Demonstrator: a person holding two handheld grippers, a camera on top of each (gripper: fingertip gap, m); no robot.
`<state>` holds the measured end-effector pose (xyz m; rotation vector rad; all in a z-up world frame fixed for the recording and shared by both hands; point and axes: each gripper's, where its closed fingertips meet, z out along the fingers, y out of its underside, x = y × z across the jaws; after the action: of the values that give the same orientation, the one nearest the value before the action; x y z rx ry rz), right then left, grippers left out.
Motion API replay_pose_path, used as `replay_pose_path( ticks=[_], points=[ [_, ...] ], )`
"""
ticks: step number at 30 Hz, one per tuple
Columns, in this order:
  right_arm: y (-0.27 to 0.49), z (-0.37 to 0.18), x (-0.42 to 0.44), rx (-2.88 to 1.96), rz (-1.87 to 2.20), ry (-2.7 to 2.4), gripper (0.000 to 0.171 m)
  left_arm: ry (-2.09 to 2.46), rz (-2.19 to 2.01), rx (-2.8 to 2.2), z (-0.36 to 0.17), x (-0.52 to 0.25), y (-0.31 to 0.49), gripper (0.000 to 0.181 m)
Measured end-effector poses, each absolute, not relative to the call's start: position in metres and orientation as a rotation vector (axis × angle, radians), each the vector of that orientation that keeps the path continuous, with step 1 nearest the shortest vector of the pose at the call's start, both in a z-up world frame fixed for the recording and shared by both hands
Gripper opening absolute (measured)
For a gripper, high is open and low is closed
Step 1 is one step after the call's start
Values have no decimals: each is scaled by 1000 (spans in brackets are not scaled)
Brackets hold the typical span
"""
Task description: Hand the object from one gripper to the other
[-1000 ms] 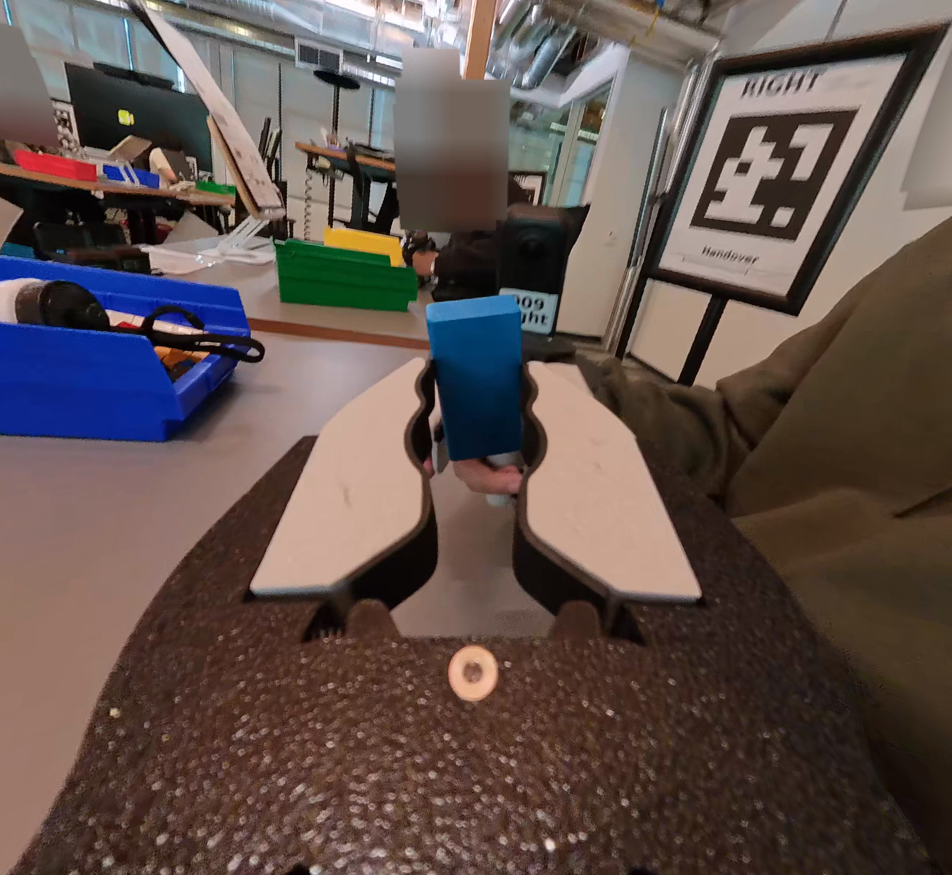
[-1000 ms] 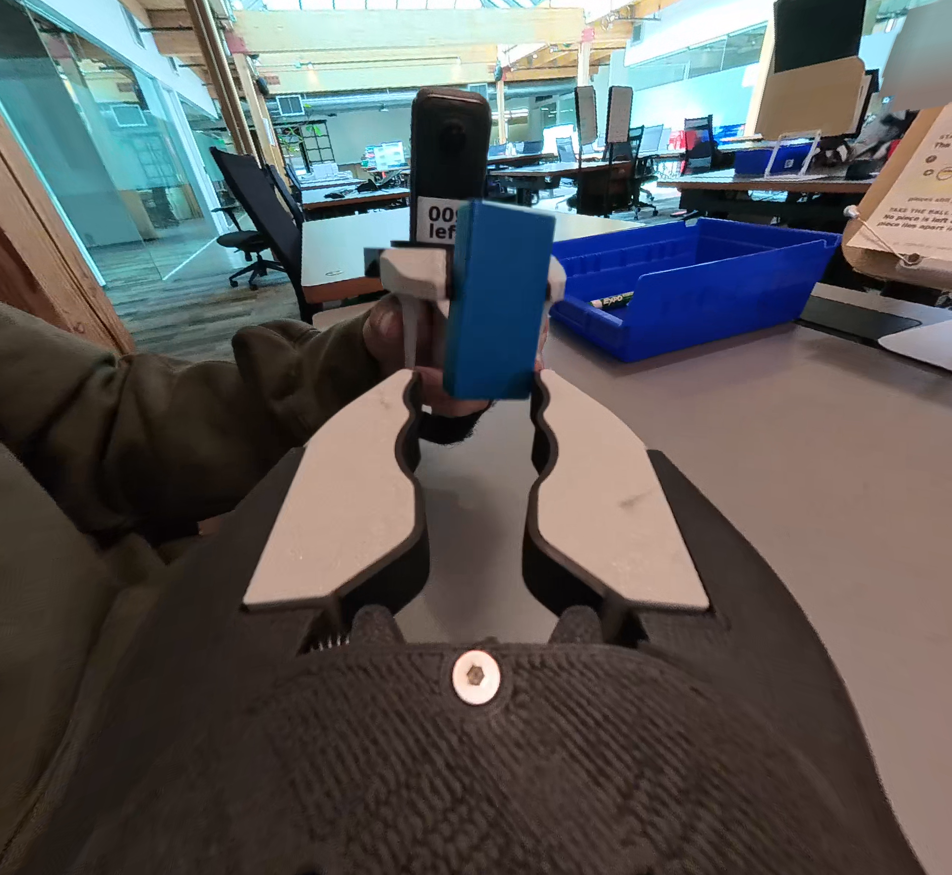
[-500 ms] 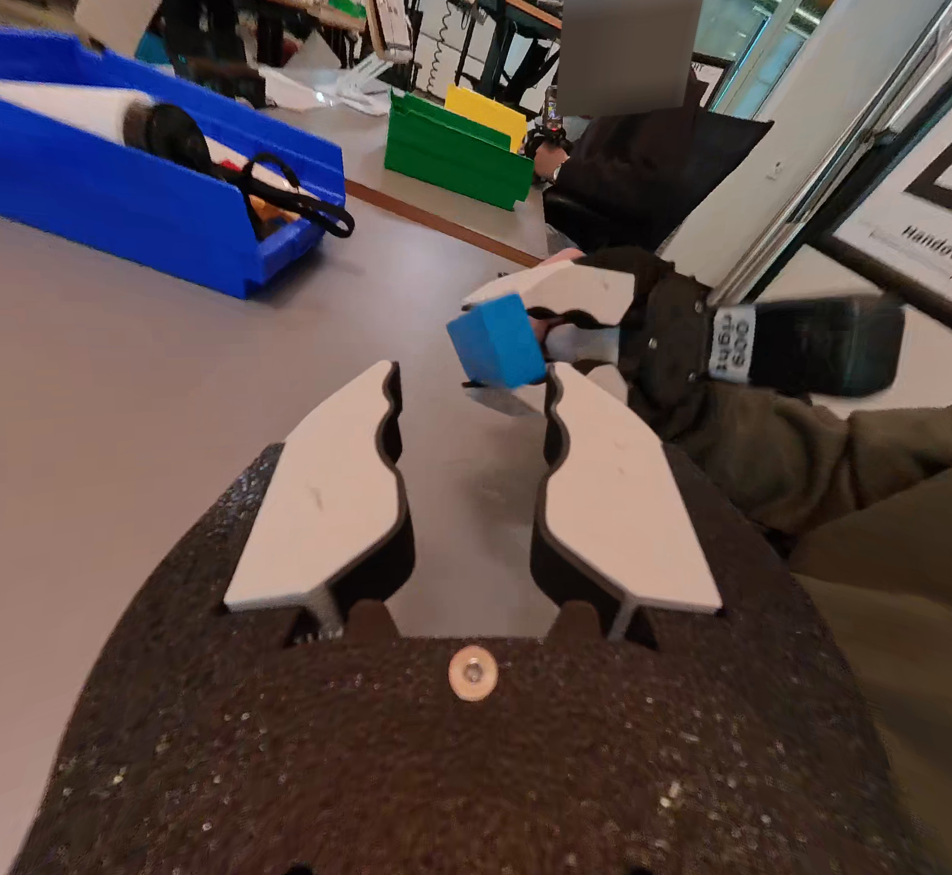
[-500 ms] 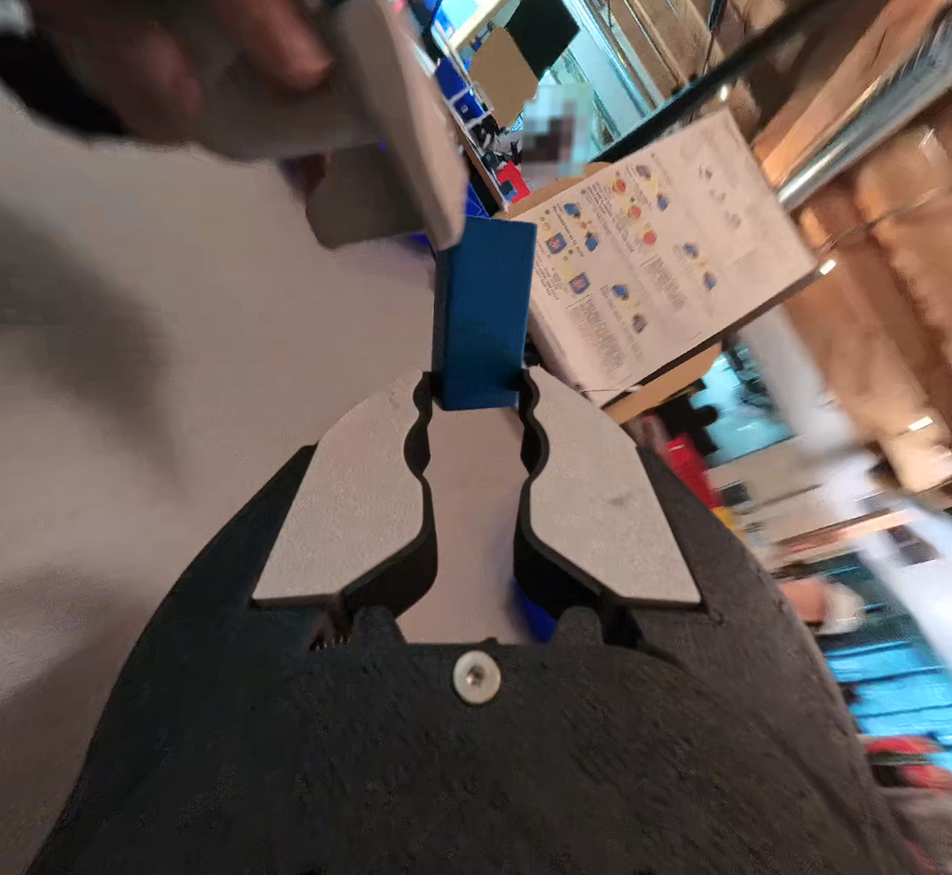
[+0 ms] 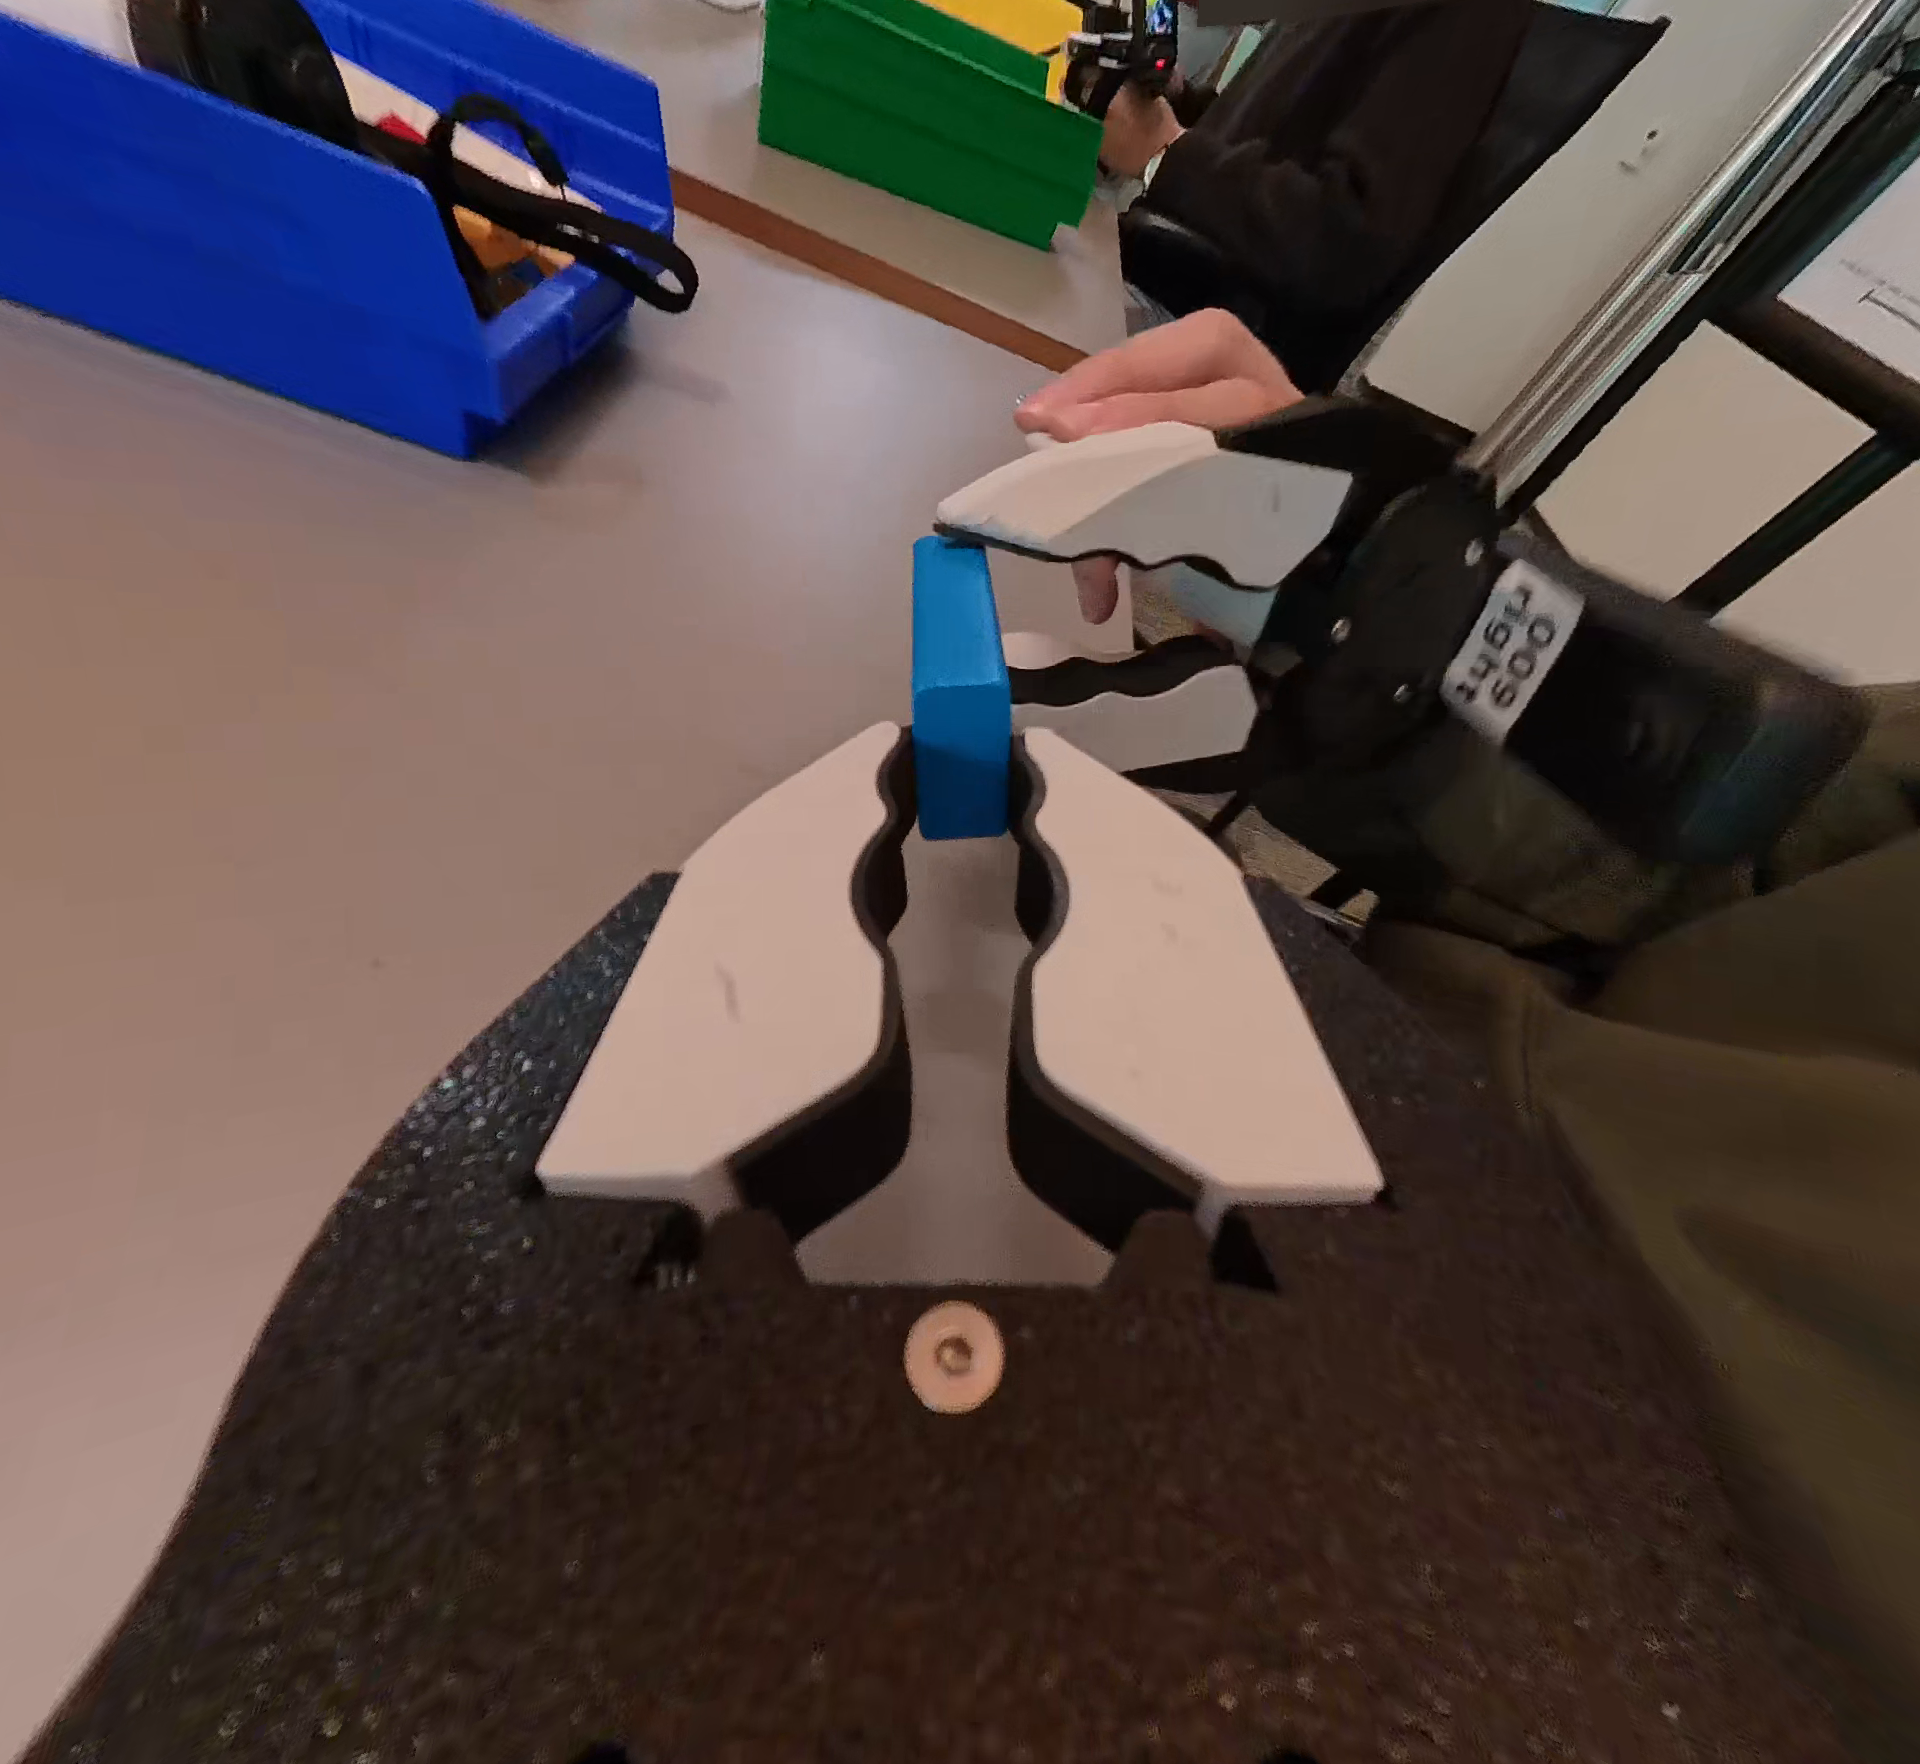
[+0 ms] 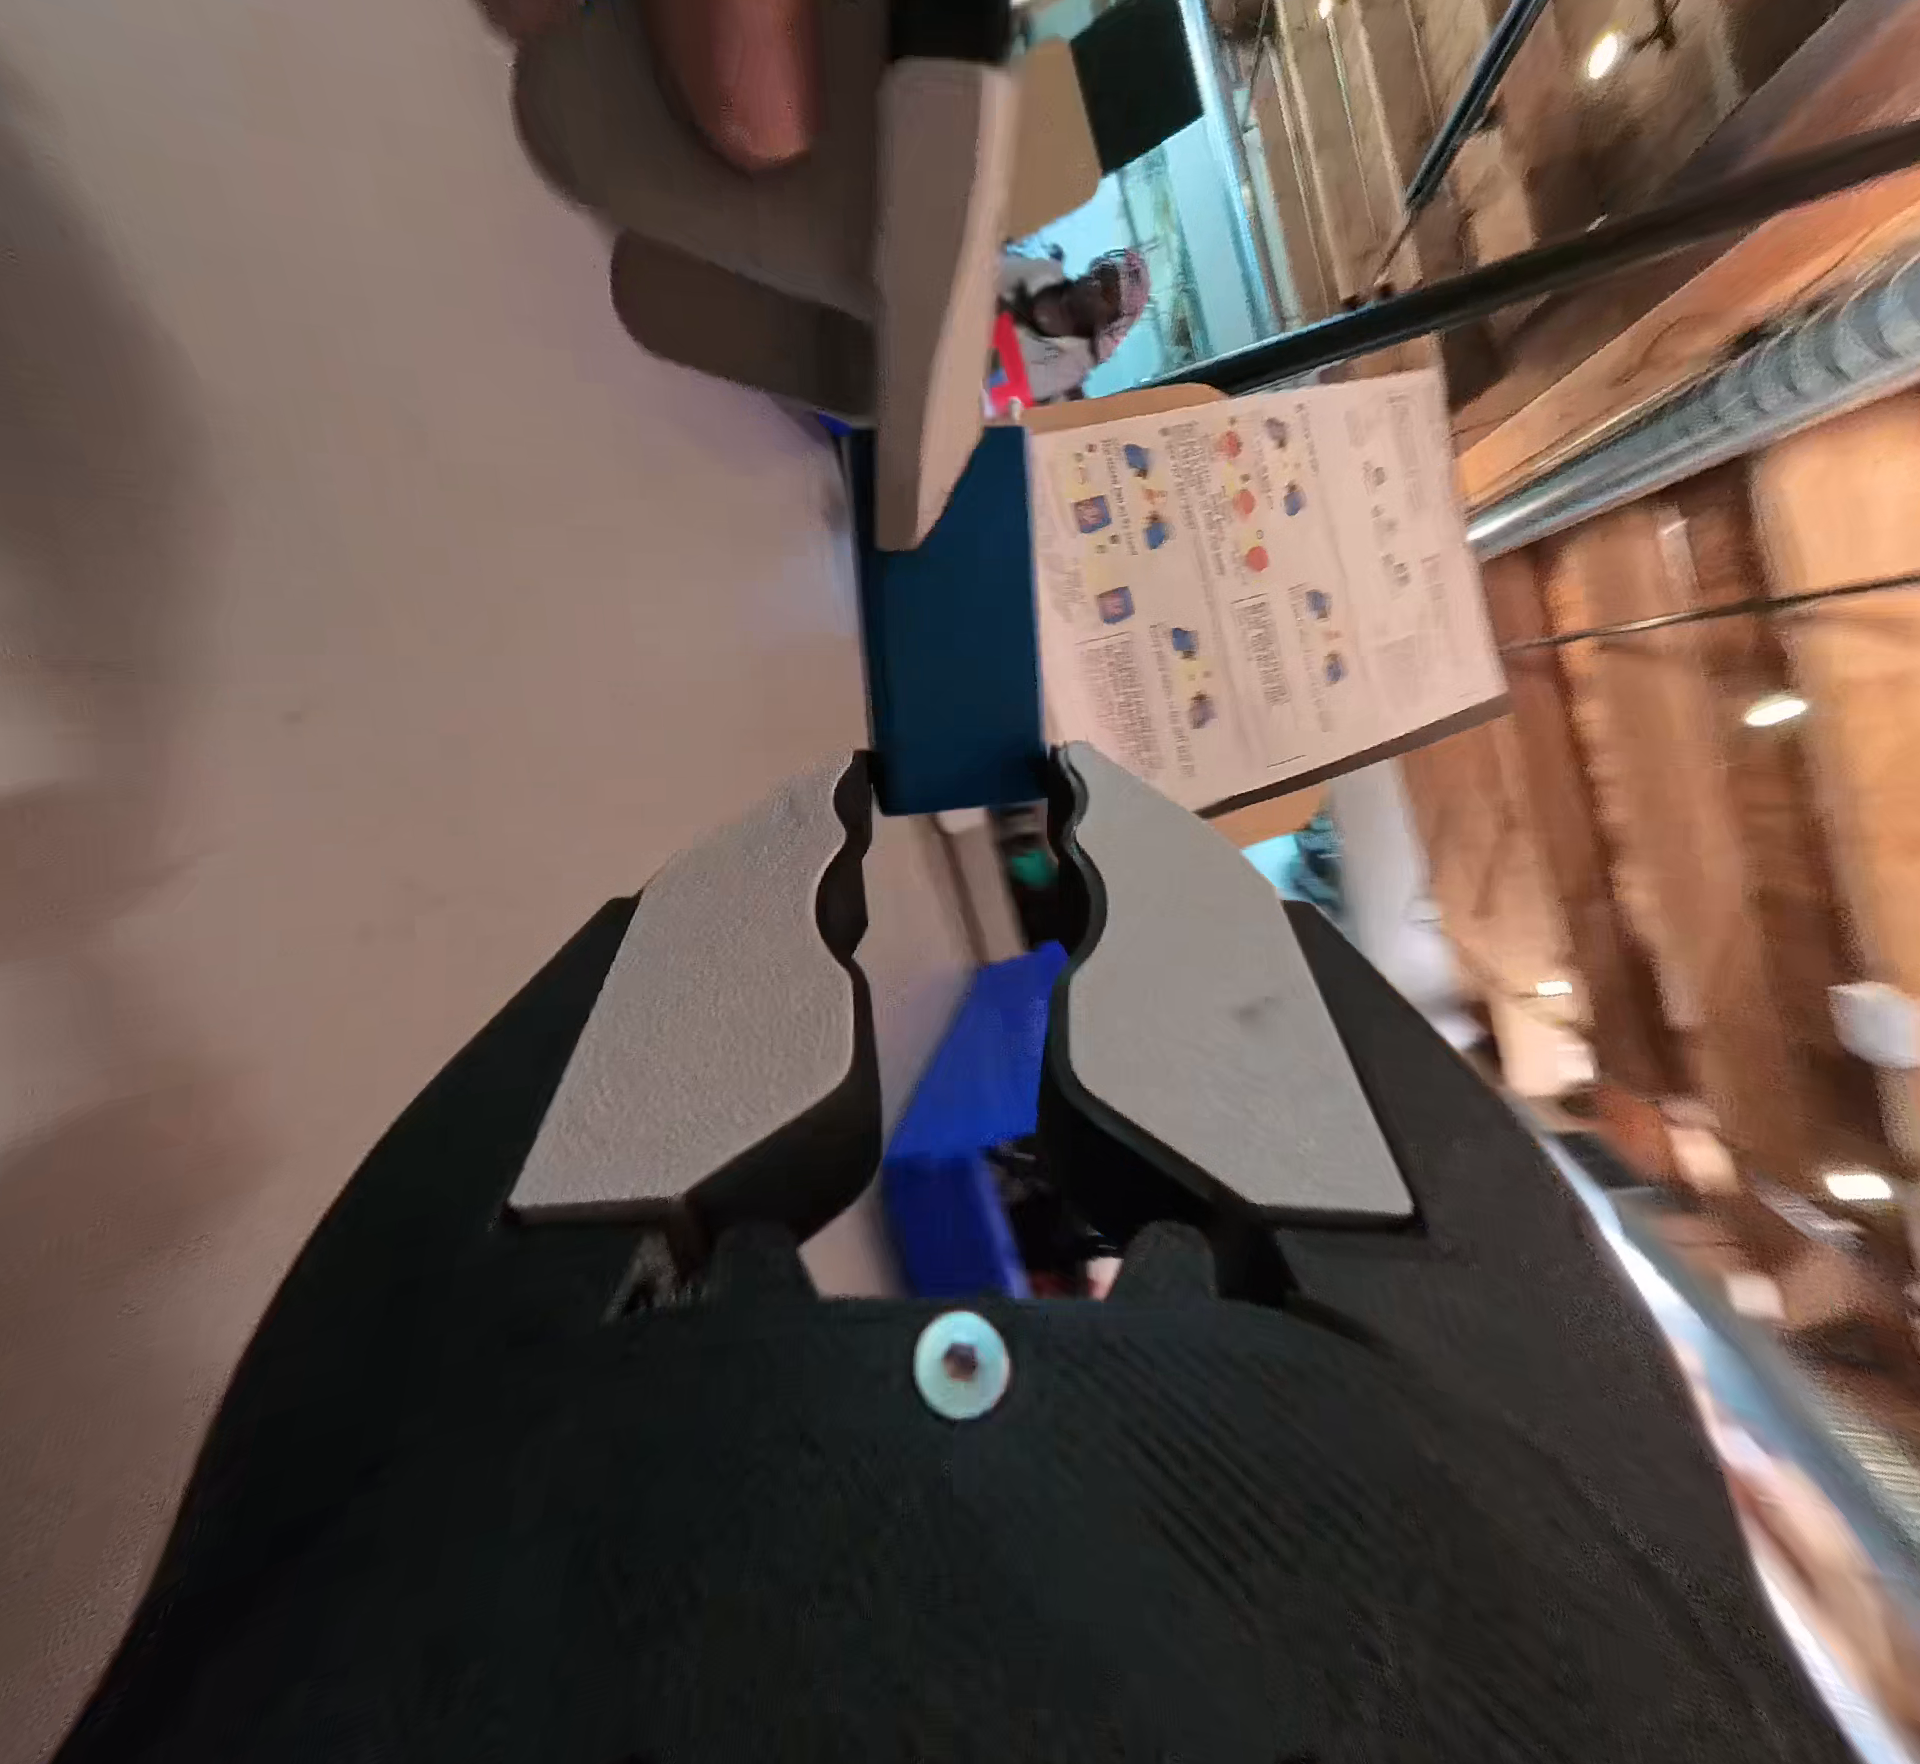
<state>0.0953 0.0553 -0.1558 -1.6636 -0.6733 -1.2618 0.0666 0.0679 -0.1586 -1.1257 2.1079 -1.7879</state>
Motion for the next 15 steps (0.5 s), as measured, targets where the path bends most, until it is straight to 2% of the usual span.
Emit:
replay_pose_path(
  ticks=[3,6,8,11,15],
  points=[
    [52,-143,92,-1644,-855,-425,42,2027,-1820,-976,-148,68,71,16],
    [46,-125,92,-1537,-270,-84,52,1938,-1956,-781,-128,59,71,16],
    [46,-122,77,-1473,59,-35,51,1883,-2024,-670,-120,53,71,16],
    [52,-123,61,-1433,194,-54,51,1851,-2081,-570,-118,48,68,16],
    [57,-114,54,-1358,191,-52,32,1838,-2118,-547,-121,47,67,16]
  ],
)
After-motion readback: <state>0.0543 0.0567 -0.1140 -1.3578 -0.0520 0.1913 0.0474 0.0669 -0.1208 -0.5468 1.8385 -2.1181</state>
